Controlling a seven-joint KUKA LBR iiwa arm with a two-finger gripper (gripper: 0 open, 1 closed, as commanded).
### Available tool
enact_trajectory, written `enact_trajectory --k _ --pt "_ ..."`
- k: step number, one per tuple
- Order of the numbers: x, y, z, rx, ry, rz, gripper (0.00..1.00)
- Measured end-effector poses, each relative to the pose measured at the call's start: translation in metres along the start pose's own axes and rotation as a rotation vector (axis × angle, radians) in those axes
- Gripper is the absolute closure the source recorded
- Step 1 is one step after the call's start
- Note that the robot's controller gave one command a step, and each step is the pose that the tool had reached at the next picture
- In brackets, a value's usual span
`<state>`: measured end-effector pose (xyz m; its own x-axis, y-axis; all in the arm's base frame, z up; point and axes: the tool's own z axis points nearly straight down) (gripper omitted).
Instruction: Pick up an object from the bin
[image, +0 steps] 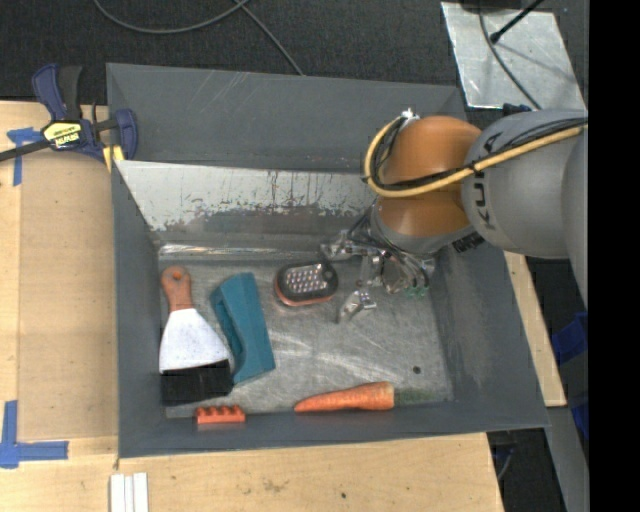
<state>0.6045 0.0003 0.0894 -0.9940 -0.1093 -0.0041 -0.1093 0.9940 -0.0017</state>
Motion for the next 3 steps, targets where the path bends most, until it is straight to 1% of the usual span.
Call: enact_trajectory --k 1,2,3 --pt "-0.024 0.016 0.01 -0.002 0.006 -0.127 1.0" --pt "-0.024 0.016 0.01 -0.002 0.006 -0.126 1.0" --pt "-0.016 0.032 -0.147 -0.001 -0.003 -0.114 1.0"
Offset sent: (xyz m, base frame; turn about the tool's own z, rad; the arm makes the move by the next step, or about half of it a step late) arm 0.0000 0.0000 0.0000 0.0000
